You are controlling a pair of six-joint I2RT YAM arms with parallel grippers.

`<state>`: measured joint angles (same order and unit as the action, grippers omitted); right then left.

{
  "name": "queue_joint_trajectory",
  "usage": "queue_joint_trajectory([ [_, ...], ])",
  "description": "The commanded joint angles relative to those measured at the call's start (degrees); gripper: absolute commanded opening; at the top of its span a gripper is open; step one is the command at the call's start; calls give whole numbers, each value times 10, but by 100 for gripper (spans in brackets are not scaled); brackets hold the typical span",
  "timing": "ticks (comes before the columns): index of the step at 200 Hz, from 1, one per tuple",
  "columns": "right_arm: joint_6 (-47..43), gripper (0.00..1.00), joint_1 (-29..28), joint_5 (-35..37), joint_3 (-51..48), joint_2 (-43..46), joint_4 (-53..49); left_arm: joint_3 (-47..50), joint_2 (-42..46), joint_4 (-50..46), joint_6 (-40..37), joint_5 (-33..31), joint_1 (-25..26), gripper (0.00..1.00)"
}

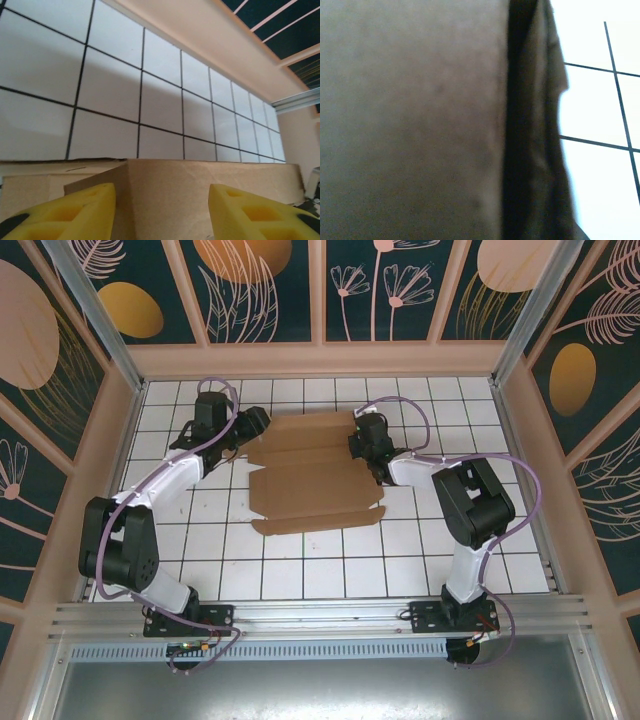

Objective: Fold the paper box

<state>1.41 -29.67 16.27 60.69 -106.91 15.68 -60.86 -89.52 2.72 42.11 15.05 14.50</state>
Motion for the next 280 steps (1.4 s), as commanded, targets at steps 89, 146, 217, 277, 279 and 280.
queue_joint_trajectory([
  [89,5,0,8,-51,10,-2,-58,126,-25,301,114,73,-6,11],
  [146,33,0,15,-36,0,16,-71,213,19,374,148,45,-17,34],
  [217,25,0,18,-37,-10,11,-70,302,137,344,117,-31,-22,27],
  [277,26,0,17,-42,-11,13,-69,295,99,261,107,-49,-23,11],
  [279,26,0,17,-42,-11,13,-69,294,95,258,108,-50,-23,11],
  [280,26,0,17,-43,-10,13,-68,293,93,257,107,-51,-22,11],
])
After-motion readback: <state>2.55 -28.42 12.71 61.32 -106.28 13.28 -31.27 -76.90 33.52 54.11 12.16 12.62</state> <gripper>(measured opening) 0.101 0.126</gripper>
